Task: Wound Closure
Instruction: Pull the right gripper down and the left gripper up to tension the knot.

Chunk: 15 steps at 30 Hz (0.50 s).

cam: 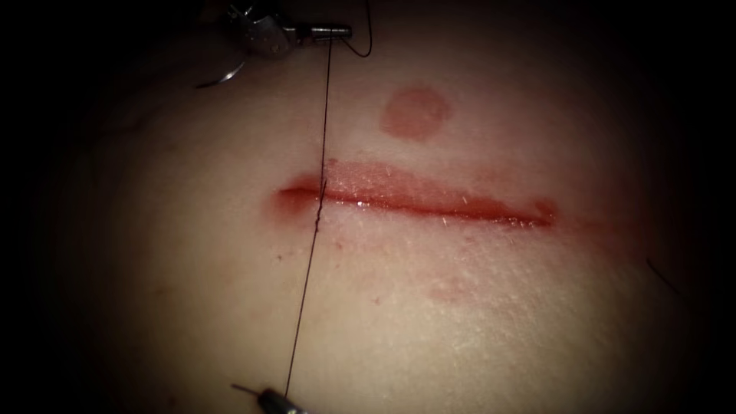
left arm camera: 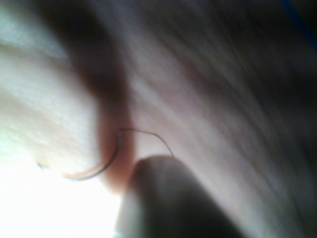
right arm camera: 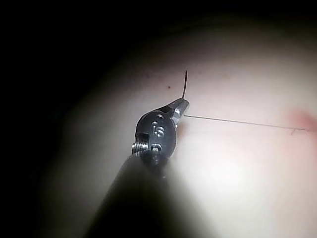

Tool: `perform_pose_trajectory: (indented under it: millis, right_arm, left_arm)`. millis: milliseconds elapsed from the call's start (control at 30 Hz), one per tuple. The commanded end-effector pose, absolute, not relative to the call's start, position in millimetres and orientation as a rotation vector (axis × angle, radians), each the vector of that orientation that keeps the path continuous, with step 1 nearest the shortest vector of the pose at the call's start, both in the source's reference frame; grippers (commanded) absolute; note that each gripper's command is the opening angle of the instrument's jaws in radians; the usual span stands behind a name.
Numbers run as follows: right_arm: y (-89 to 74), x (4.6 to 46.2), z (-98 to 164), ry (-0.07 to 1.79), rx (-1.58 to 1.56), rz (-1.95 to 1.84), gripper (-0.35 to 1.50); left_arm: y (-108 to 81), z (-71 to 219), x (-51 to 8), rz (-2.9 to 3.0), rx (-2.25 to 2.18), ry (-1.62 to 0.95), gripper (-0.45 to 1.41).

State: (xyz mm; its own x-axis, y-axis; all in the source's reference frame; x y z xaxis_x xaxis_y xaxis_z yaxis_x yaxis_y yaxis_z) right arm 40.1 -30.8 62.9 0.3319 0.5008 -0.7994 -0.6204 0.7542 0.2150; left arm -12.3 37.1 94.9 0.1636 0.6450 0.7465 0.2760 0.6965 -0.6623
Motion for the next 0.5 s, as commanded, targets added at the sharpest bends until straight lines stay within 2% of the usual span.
perform_pose_trajectory:
  millis: [33,500]
  right_arm:
    - [-31.6,40.5,63.3,0.990,-0.133,0.736,-0.35]
    - [-31.5,40.4,63.2,0.990,-0.136,0.739,-0.35]
  left_arm:
    - [38.0,95.7,-12.6,0.312,-0.832,-1.411,-0.35]
    - [41.2,97.7,-11.7,0.317,-0.879,-1.354,-0.35]
